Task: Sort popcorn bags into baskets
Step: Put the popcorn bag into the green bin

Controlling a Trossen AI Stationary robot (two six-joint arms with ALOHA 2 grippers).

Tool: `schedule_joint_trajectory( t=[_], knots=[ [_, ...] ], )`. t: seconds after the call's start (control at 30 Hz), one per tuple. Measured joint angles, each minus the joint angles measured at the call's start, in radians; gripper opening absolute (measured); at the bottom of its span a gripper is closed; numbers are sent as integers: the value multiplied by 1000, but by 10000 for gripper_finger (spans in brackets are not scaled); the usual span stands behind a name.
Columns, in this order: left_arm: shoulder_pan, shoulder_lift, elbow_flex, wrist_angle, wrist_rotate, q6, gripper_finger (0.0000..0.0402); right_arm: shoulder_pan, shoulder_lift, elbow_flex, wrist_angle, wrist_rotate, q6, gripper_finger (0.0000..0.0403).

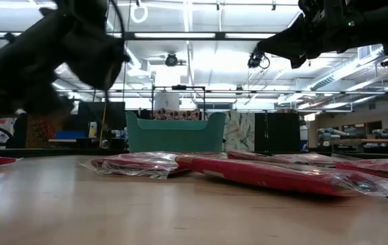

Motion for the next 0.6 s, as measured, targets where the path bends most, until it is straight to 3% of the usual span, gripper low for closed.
schedule_joint_trajectory(
  t=[0.17, 0.23, 0.43, 0.6],
  knots=[
    [-18, 0, -96, 57, 11, -35, 142, 0, 0, 0, 4, 0, -2, 13],
    [-19, 0, -127, 81, -39, -36, 142, 0, 0, 0, 7, 0, -2, 13],
    [-23, -2, -145, 84, -320, -9, 142, 0, 0, 0, 12, -7, -2, 13],
    [-23, -2, -146, 99, -618, 143, 142, 0, 0, 0, 15, -8, -2, 13]
  ],
)
